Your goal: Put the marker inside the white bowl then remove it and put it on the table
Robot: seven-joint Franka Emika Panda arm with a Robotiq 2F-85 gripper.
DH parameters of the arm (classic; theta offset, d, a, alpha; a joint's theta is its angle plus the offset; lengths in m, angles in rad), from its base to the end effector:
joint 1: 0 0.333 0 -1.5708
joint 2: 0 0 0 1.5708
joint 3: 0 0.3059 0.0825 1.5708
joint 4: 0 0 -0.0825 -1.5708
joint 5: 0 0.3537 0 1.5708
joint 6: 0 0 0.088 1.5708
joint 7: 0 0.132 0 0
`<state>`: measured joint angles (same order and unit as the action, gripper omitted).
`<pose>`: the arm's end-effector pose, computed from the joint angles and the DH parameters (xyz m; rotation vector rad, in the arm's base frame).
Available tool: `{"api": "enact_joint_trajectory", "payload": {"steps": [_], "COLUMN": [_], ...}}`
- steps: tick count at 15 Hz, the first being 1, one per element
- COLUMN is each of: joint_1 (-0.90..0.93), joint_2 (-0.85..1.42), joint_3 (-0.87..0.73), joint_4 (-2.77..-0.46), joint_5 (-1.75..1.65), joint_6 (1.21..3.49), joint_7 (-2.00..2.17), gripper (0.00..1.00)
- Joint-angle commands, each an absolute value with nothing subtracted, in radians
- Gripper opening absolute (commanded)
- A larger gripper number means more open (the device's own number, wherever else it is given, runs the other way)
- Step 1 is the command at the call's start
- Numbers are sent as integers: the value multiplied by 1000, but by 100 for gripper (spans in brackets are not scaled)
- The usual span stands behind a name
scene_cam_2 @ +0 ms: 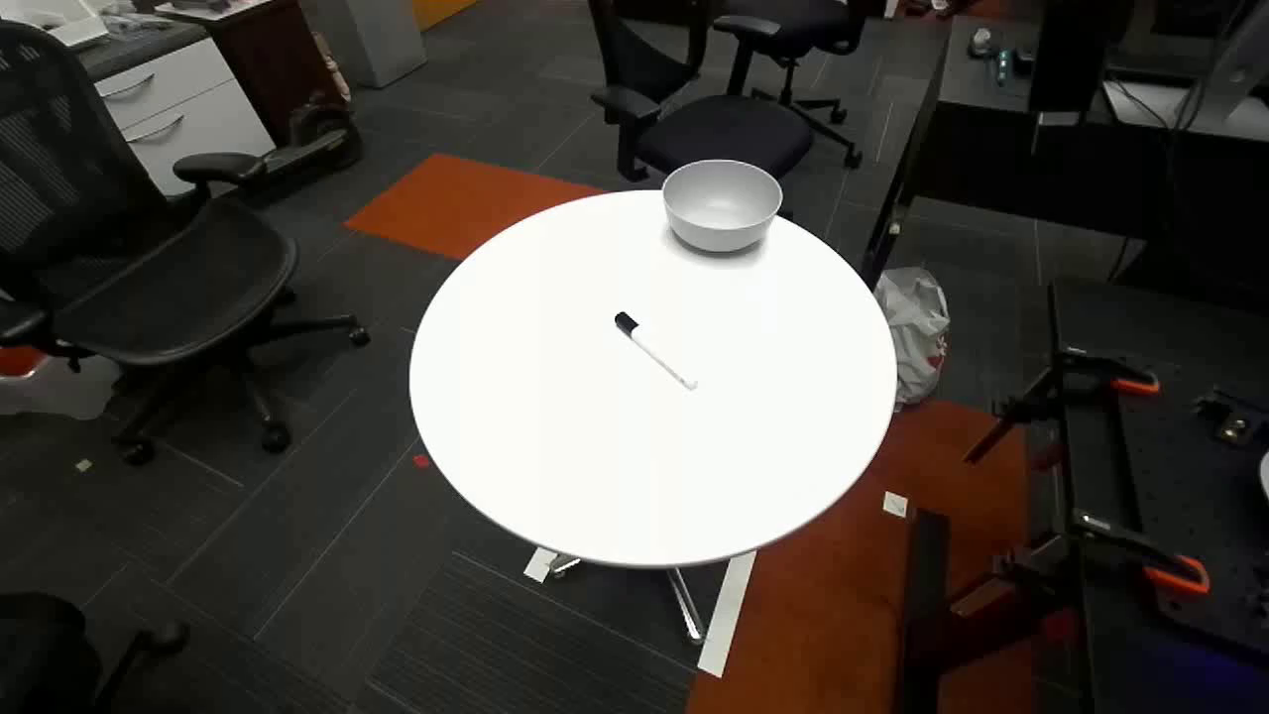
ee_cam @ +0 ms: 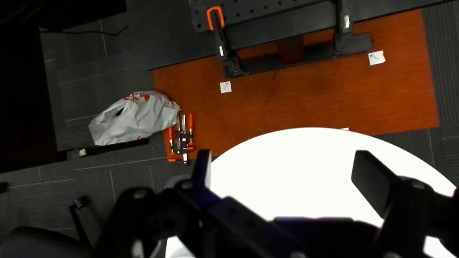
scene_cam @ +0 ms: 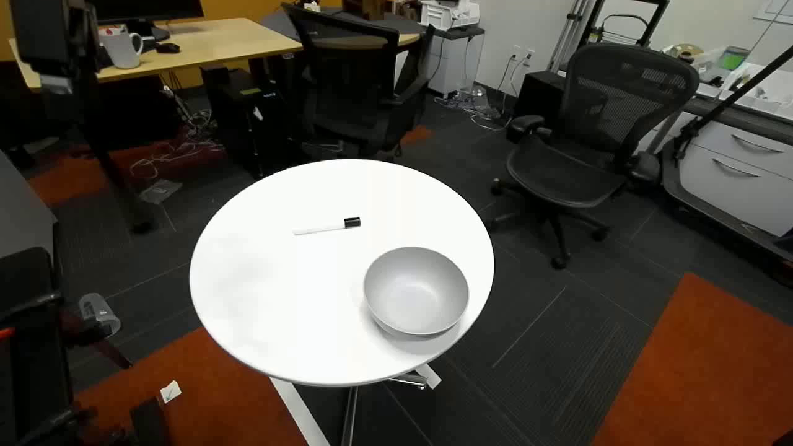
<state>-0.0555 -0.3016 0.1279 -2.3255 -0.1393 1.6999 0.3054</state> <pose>0.3842 0.0122 0.4165 2.8677 -0.2938 -0.4217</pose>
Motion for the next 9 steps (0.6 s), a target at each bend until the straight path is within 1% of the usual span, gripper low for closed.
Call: {"api": "enact_joint_trajectory", "payload": {"steps": [1, 6, 9], "joint_1": [-35, -35, -30], "joint_2": [-300, -300, -233], "joint_3": [109, 109, 117], "joint_4": [-2324, -2324, -2270], "joint_5": [-144, -144, -160], "joint_6": [1698, 1698, 1773], "joint_7": [310, 310, 327], "gripper": [100, 100, 100]}}
